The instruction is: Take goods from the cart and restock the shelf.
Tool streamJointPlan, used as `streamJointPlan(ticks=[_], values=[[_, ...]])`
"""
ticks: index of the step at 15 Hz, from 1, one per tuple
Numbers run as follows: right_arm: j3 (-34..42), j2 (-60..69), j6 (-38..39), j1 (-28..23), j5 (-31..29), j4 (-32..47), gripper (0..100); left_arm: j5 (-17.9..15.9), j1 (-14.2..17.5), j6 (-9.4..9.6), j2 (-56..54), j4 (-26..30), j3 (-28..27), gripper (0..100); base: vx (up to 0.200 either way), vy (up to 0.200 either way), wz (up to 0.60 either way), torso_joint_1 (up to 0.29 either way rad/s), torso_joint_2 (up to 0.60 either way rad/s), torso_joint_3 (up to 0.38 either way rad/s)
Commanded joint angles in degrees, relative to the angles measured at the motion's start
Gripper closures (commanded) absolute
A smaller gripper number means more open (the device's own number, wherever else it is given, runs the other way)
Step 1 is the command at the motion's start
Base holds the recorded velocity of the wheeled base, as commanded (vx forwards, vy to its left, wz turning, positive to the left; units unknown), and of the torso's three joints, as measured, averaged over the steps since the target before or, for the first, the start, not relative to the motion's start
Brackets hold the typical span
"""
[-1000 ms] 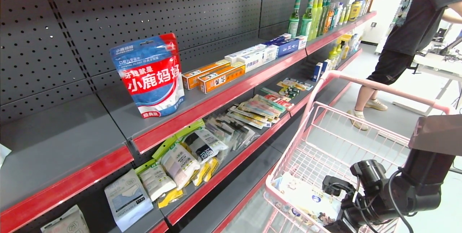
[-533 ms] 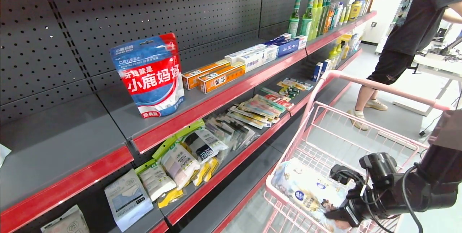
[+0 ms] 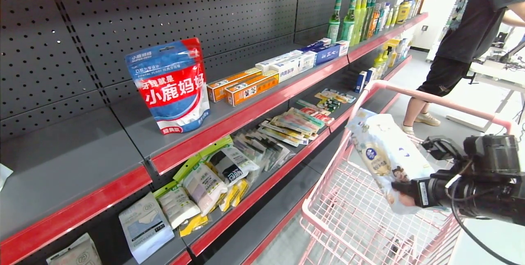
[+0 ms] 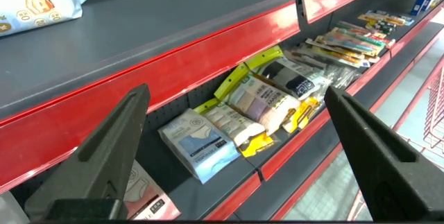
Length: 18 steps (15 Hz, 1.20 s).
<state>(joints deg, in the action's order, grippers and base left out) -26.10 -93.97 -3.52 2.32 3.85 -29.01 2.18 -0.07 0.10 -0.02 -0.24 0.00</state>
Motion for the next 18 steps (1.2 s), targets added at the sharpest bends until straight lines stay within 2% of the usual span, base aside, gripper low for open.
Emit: streamJointPlan(ticks=[1, 3, 7, 10, 13, 18], values=[[3.0, 11.2, 1.1, 1.6, -6.5, 0.0, 100, 0.0, 0.0, -0.01, 0.0, 0.0, 0.0, 0, 0.0, 0.0, 0.0, 0.0, 0.0, 0.0], [5.2, 16.3, 1.0, 1.8, -6.0, 0.5, 100, -0.1, 0.0, -0.01, 0.0, 0.0, 0.0, 0, 0.0, 0.0, 0.0, 0.0, 0.0, 0.0], [5.0, 25.6, -0.3, 1.9, -6.1, 8.1, 100, -0.1, 0.0, 0.08, 0.0, 0.0, 0.0, 0, 0.0, 0.0, 0.0, 0.023, -0.05, -0.03], [5.3, 29.1, -1.8, 1.8, -6.2, 8.7, 100, -0.1, 0.0, 0.08, 0.1, 0.0, 0.0, 0, 0.0, 0.0, 0.0, 0.196, -0.48, -0.277], [4.8, 31.7, -1.9, 1.5, -6.4, 12.7, 100, -0.1, 0.0, 0.08, 0.0, 0.0, 0.0, 0, 0.0, 0.0, 0.0, 0.207, -0.49, -0.274], [5.4, 31.8, -1.9, 0.8, -6.2, 12.8, 100, -0.2, 0.1, 0.08, 0.0, 0.0, 0.0, 0, 0.0, 0.0, 0.0, 0.176, -0.38, -0.222]])
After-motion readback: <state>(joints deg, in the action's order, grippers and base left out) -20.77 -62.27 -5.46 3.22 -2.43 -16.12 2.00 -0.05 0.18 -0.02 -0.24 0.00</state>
